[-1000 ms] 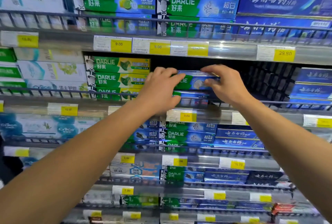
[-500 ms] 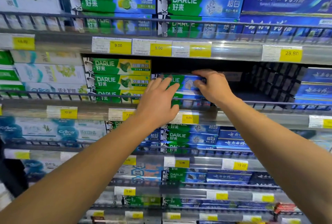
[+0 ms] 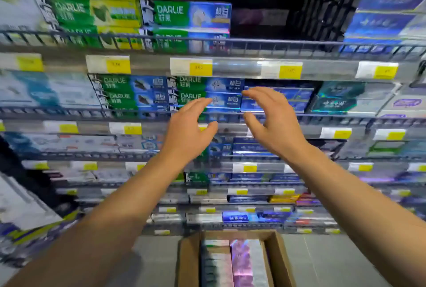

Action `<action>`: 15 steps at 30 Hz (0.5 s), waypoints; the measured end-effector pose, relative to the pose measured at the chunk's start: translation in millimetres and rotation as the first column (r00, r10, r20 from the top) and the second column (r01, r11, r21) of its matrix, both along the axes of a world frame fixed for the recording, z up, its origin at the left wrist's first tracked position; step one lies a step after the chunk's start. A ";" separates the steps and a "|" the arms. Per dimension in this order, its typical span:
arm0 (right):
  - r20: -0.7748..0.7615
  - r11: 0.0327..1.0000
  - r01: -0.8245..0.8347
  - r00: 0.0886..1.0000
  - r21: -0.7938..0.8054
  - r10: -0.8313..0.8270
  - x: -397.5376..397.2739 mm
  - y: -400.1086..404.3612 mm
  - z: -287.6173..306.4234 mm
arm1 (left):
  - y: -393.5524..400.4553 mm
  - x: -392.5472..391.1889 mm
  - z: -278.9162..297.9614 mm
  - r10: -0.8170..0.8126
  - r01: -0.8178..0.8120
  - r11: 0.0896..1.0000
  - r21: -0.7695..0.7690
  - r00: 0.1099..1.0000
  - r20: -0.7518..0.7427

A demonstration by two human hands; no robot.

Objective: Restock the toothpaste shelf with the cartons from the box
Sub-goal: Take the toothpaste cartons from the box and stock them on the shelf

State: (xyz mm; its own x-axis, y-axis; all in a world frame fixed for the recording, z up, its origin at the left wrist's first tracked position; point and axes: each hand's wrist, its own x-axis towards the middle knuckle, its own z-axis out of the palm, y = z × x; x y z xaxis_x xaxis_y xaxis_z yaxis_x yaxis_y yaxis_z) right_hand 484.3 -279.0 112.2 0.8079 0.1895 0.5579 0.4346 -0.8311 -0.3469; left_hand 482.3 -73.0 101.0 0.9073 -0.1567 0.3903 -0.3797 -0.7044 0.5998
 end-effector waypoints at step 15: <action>-0.674 0.993 -0.121 0.732 0.015 0.099 -109.6 -103.5 -275.2 | -111.3 -118.1 -249.0 0.147 -0.093 0.989 0.119 0.782 -0.606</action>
State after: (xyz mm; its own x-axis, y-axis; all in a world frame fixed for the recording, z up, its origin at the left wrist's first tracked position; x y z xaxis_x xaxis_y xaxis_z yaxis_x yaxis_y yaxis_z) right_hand 374.7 -382.5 -163.0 0.9426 0.3077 -0.1298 0.1858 -0.8061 -0.5618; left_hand 364.3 -184.4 -148.0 0.9645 -0.0364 -0.2616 0.1384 -0.7740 0.6179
